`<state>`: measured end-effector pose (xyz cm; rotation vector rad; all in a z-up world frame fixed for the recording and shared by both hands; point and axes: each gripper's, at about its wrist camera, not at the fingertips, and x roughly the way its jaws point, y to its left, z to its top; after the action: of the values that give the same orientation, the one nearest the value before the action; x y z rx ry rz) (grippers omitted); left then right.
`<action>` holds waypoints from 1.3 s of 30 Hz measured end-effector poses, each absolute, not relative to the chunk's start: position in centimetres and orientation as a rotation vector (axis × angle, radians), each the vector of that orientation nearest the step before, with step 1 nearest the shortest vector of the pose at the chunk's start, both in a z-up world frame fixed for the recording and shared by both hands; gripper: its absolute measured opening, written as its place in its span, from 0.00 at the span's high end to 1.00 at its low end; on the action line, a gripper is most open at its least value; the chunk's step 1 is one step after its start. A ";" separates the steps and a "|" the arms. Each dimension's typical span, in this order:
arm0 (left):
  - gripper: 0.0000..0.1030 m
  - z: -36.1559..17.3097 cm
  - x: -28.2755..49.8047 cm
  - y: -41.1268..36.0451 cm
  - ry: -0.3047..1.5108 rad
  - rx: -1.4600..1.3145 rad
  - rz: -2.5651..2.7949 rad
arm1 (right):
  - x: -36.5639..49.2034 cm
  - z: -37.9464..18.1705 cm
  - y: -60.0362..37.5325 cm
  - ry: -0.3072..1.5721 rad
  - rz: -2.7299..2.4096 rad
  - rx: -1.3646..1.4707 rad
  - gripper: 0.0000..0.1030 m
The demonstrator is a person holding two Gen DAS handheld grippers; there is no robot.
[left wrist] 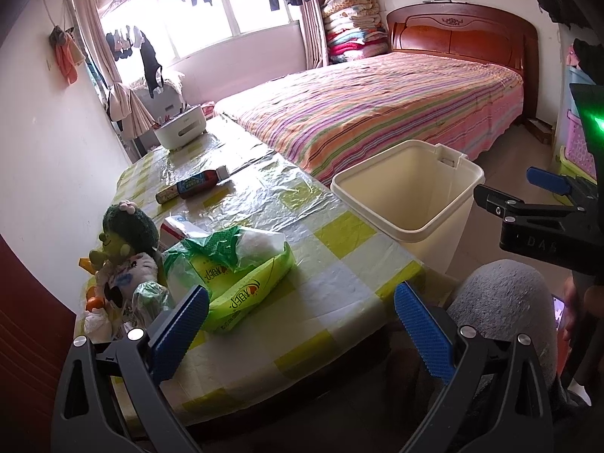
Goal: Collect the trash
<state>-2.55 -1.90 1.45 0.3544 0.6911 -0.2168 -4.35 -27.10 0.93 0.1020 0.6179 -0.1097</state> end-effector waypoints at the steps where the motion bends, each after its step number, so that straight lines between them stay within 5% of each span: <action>1: 0.07 1.4 -2.5 -1.8 0.694 0.353 -0.216 | -4.3 0.9 -27.0 0.619 -0.109 0.101 0.06; 39: 0.07 0.1 -1.6 -0.7 0.706 0.333 -0.192 | -2.9 0.2 -26.1 0.682 -0.093 0.117 0.06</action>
<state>-1.57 -0.70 0.09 0.3328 0.7062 -0.1917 -2.86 -26.11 0.20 0.1166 0.6818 -0.0932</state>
